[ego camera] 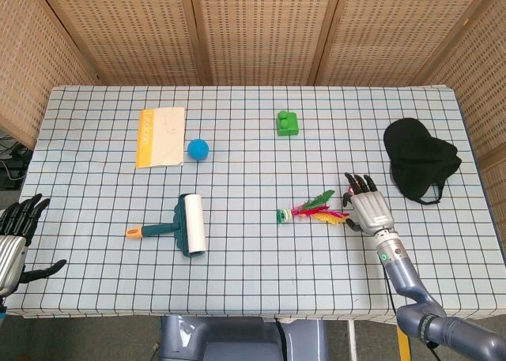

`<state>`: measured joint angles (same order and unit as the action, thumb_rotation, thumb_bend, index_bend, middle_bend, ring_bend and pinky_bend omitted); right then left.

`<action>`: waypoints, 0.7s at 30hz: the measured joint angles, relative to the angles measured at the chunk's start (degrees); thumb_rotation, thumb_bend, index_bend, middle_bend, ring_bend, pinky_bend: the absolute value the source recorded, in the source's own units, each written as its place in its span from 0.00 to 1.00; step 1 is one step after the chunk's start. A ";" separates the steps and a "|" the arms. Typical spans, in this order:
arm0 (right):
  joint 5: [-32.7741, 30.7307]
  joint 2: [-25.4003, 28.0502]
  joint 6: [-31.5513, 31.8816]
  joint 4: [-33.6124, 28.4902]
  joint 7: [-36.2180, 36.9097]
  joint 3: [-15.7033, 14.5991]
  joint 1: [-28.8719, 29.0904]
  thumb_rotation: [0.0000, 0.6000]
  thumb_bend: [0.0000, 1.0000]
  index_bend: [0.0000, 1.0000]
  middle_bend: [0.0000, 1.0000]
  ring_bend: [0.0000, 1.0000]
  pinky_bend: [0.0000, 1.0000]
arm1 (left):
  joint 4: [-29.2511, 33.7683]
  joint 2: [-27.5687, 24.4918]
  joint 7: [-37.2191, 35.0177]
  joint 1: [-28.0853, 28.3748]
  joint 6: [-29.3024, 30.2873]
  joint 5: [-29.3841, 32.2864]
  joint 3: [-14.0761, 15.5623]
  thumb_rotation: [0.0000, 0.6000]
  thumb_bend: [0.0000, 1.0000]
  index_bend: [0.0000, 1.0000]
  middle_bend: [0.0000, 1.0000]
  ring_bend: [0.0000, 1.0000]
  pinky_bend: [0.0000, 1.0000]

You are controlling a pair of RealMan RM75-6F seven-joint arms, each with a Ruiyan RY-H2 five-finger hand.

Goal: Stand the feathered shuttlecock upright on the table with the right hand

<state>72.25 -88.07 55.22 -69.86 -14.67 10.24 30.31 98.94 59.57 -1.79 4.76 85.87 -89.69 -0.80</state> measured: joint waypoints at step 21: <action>-3.06 -3.17 1.33 1.60 -6.15 0.18 2.19 1.00 0.62 0.69 0.10 0.00 0.00 | 0.26 0.00 0.20 0.14 -0.26 0.05 0.12 1.00 0.00 0.00 0.00 0.00 0.00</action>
<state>69.20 -91.24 56.56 -68.25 -20.82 10.42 32.51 99.20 59.57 -1.59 4.91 85.61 -89.65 -0.68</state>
